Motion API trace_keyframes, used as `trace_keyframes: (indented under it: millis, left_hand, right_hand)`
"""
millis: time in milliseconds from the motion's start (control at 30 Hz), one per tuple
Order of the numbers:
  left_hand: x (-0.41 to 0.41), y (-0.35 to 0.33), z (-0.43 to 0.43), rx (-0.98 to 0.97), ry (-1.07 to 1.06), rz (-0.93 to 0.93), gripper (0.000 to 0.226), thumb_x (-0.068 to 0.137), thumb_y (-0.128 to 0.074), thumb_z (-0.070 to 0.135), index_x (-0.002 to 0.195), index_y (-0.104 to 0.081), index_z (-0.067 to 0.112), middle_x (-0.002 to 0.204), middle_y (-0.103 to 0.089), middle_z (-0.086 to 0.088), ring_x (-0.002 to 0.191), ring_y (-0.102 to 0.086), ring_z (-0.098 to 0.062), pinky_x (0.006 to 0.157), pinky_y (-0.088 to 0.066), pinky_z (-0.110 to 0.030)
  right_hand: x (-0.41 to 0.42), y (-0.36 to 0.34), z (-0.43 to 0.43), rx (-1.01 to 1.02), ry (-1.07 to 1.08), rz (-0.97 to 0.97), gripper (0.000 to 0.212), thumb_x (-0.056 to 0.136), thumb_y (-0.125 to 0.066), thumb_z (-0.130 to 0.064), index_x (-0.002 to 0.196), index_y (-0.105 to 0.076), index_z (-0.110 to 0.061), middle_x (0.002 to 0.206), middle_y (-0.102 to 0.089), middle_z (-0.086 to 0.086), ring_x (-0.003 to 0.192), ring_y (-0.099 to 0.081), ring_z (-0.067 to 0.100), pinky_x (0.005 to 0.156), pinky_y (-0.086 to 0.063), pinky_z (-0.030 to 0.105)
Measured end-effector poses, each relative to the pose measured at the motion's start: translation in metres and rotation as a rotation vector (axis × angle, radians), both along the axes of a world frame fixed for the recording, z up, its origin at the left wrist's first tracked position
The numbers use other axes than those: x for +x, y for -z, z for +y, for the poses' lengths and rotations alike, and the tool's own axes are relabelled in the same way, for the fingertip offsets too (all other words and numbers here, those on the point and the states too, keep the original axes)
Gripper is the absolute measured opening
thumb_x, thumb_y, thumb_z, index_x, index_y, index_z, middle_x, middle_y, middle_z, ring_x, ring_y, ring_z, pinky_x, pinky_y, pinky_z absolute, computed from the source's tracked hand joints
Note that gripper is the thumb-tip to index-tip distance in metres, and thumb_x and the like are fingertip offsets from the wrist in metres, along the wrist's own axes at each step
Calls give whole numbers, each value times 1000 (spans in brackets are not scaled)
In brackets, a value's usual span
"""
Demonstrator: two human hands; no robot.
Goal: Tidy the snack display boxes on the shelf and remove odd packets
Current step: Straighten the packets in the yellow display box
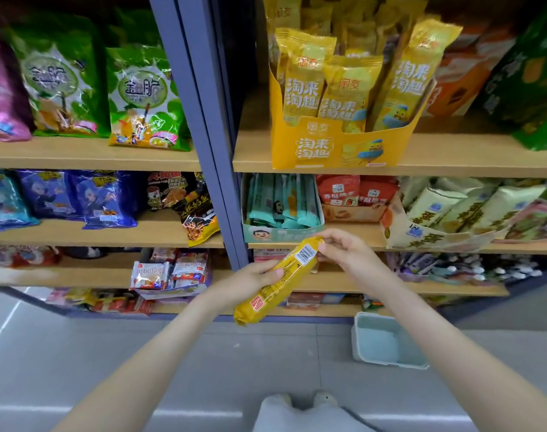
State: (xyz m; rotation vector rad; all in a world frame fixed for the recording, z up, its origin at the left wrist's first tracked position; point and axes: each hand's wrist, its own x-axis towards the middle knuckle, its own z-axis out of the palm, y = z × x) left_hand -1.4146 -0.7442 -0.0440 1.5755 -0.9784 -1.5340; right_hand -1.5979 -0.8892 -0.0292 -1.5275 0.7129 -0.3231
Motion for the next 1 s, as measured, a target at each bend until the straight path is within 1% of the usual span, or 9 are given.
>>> trace_keyframes:
  millis: [100,200,267,367,467,533,633,800,1000]
  left_hand:
    - [1,6,-9,45,-21,131,34,99,-48,29,129,-57,16,104,-70,-1,86,-68,-13,71,-53,-26]
    - [-4,4,-16,64,-32,159,45,91,-52,40,130,-58,19,112,-69,-4,92,-67,-16,74,-53,-27]
    - [-11,-2,-22,10,12,12,49,87,-54,49,130,-55,25,119,-66,1,105,-64,-12,83,-53,-25]
    - [-22,-6,-33,-99,52,-389,65,80,-70,51,133,-42,28,128,-52,12,120,-51,-6,98,-43,-25]
    - [-25,1,-39,-137,-31,-500,51,83,-72,47,121,-44,29,125,-53,10,116,-50,-7,96,-43,-27]
    - [-21,7,-41,-135,-76,-440,33,88,-66,46,113,-54,29,117,-61,12,112,-55,-6,96,-46,-32]
    - [-19,9,-43,-104,-76,-263,27,93,-60,42,116,-63,26,104,-69,10,96,-65,-8,89,-53,-36]
    - [-21,9,-46,-60,-6,-73,51,86,-59,54,124,-63,20,116,-70,-3,107,-66,-23,93,-53,-39]
    - [-29,4,-50,-48,-2,-13,39,88,-53,47,121,-61,27,124,-66,-4,113,-63,-17,98,-50,-30]
  right_hand:
    - [-3,-7,-10,-195,-53,128,16,90,-64,-11,107,-64,-10,108,-53,-3,100,-54,7,83,-43,11]
    - [-2,-8,-16,-252,43,124,10,91,-63,-8,84,-57,-5,85,-48,-1,78,-47,9,71,-40,21]
    - [1,-6,-21,-249,104,120,24,92,-62,-11,72,-50,-13,70,-45,-3,67,-43,7,65,-35,24]
    - [7,-6,-26,-249,177,162,24,93,-62,-14,71,-52,-16,65,-49,-6,54,-49,-2,54,-39,14]
    - [5,-8,-33,-133,148,113,8,93,-61,-13,101,-58,-12,80,-58,2,72,-59,9,61,-50,21]
    - [-3,-8,-40,-51,-4,39,29,94,-60,-12,121,-52,-14,91,-58,8,82,-61,14,68,-54,25]
    - [-11,-8,-45,-129,-177,56,25,94,-59,-13,117,-57,-20,104,-61,13,86,-60,14,79,-54,30]
    - [-15,-1,-51,-38,-125,-29,18,93,-58,-6,105,-64,-19,92,-62,7,80,-60,15,78,-51,30]
    - [-18,0,-48,122,-72,-172,23,92,-53,3,110,-60,-11,89,-59,5,80,-57,13,73,-50,23]
